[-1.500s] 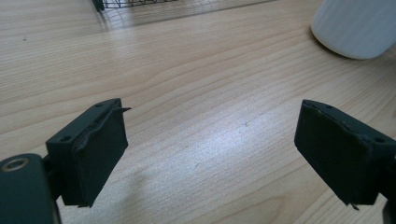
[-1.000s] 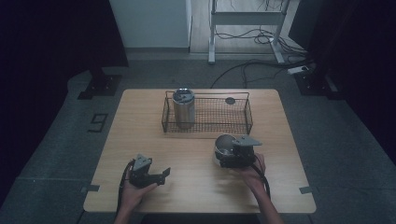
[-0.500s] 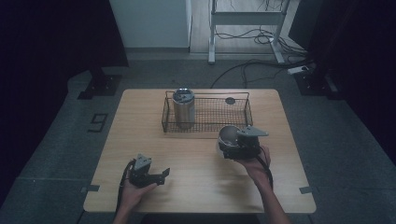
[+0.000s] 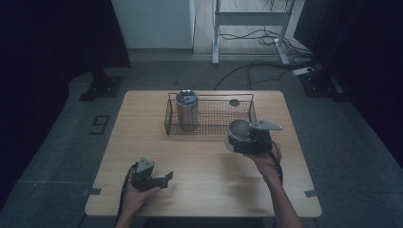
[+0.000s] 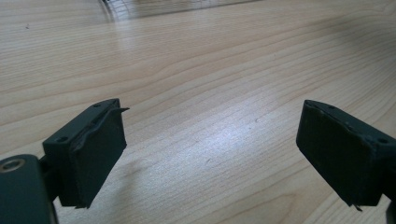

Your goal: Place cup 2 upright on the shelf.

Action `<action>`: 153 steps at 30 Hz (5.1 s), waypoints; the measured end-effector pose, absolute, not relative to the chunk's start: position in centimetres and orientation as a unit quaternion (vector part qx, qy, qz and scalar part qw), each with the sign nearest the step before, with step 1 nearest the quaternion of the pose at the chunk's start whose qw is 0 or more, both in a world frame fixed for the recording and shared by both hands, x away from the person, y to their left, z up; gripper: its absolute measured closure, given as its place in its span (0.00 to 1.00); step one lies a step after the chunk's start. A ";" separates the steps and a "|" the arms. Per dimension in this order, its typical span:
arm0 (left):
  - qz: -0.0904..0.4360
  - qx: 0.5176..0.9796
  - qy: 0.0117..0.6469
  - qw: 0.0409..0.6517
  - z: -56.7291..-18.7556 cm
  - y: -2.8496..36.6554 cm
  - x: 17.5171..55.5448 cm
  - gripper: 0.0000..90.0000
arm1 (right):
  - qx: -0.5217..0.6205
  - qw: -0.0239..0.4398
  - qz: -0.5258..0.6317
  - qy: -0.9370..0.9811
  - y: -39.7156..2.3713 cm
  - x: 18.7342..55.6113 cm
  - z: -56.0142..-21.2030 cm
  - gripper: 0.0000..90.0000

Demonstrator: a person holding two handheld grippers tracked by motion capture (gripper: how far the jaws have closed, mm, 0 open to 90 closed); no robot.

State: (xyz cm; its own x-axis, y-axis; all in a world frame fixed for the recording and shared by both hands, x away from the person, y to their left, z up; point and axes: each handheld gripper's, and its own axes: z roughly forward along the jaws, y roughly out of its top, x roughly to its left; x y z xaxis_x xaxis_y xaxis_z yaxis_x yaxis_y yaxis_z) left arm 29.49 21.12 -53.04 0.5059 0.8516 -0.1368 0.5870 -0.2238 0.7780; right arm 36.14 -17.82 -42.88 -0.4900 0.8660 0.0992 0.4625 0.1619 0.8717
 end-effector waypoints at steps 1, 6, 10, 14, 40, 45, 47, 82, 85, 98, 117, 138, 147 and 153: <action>0.161 0.766 0.470 0.409 -53.1 21.1 29.5 0.09 | 0.455 0.220 0.460 0.730 -17.8 36.2 -42.8 0.08; 0.163 0.766 0.471 0.407 -53.0 21.0 29.4 0.09 | 0.452 0.222 0.460 0.731 -17.8 36.9 -42.5 0.08; 0.164 0.765 0.472 0.407 -53.0 21.1 29.3 0.09 | 0.444 0.221 0.462 0.735 -17.8 37.4 -42.3 0.08; 0.161 0.764 0.471 0.410 -52.8 21.0 29.3 0.10 | 0.441 0.225 0.458 0.738 -17.7 37.9 -41.9 0.08; 0.162 0.768 0.459 0.417 -52.5 20.5 28.6 0.10 | 0.453 0.221 0.454 0.735 -17.8 41.6 -40.1 0.08; 0.165 0.773 0.450 0.416 -52.3 20.2 28.4 0.10 | 0.456 0.222 0.452 0.734 -17.7 42.5 -40.0 0.08; 0.163 0.773 0.446 0.421 -52.2 20.1 28.3 0.10 | 0.457 0.221 0.452 0.734 -17.7 42.9 -39.9 0.08; 0.156 0.777 0.434 0.428 -52.3 20.3 28.2 0.11 | 0.483 0.222 0.427 0.732 -17.4 49.0 -40.5 0.08; 0.156 0.777 0.434 0.428 -52.4 20.2 28.2 0.11 | 0.483 0.222 0.426 0.732 -17.0 49.3 -40.6 0.08; 0.158 0.780 0.433 0.424 -52.4 20.1 28.2 0.11 | 0.490 0.223 0.421 0.730 -16.9 50.7 -40.2 0.08; 0.155 0.783 0.430 0.422 -52.5 20.1 28.2 0.11 | 0.494 0.222 0.412 0.733 -16.0 52.7 -40.2 0.08; 0.156 0.787 0.428 0.416 -52.7 20.1 28.3 0.11 | 0.501 0.212 0.394 0.741 -15.6 53.5 -42.3 0.08; 0.159 0.785 0.428 0.418 -52.7 20.1 28.3 0.11 | 0.506 0.206 0.384 0.745 -15.6 53.6 -43.5 0.08; 0.158 0.788 0.427 0.414 -52.8 20.0 28.3 0.11 | 0.507 0.205 0.380 0.746 -15.6 53.7 -44.0 0.08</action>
State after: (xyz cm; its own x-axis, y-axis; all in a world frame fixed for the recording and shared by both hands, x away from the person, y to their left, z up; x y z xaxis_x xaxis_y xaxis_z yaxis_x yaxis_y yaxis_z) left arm 28.29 19.97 -52.80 0.5852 0.8040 -0.1051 0.5435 -0.2927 0.7867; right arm 53.71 -15.61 -43.97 -0.4018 0.9122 0.0807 0.6008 0.1960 0.7750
